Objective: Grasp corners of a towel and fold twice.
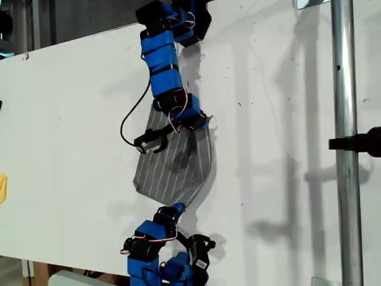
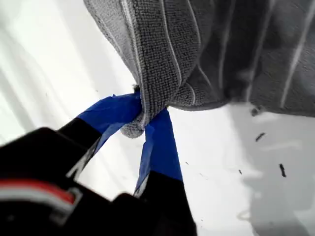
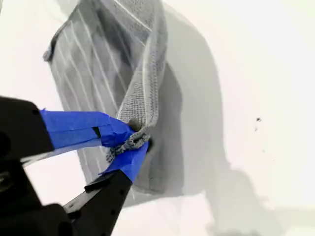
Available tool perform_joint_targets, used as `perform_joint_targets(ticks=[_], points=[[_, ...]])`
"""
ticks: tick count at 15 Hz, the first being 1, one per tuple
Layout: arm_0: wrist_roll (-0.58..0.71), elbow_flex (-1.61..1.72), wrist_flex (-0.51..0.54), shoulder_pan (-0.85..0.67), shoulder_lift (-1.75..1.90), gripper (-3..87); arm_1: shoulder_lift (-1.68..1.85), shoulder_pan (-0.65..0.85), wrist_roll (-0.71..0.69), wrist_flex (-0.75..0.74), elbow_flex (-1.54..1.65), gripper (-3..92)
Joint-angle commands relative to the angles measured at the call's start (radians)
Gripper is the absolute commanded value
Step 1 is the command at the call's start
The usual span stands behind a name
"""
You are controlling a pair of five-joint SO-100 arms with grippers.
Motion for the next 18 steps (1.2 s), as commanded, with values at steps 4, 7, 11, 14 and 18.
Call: perform_joint_targets(ticks=[4, 7, 11, 14, 18], points=[[0.411, -0.239, -0.025, -0.410, -0.222, -2.6, 0.319, 0.354, -0.196, 0.017, 0.295, -0.3], [0.578, -0.565, 0.005, -0.574, -0.463, -2.6, 0.374, 0.606, -0.430, 0.026, 0.249, -0.3], [0.663, -0.861, 0.081, -0.672, -0.584, -2.6, 0.402, 0.746, -0.577, 0.078, 0.103, -0.3], [0.629, -0.761, 0.075, -0.653, -0.581, -2.6, 0.397, 0.660, -0.502, 0.077, 0.239, -0.3], [0.555, -0.492, -0.054, -0.578, -0.515, -2.6, 0.368, 0.505, -0.305, -0.017, 0.509, -0.3]])
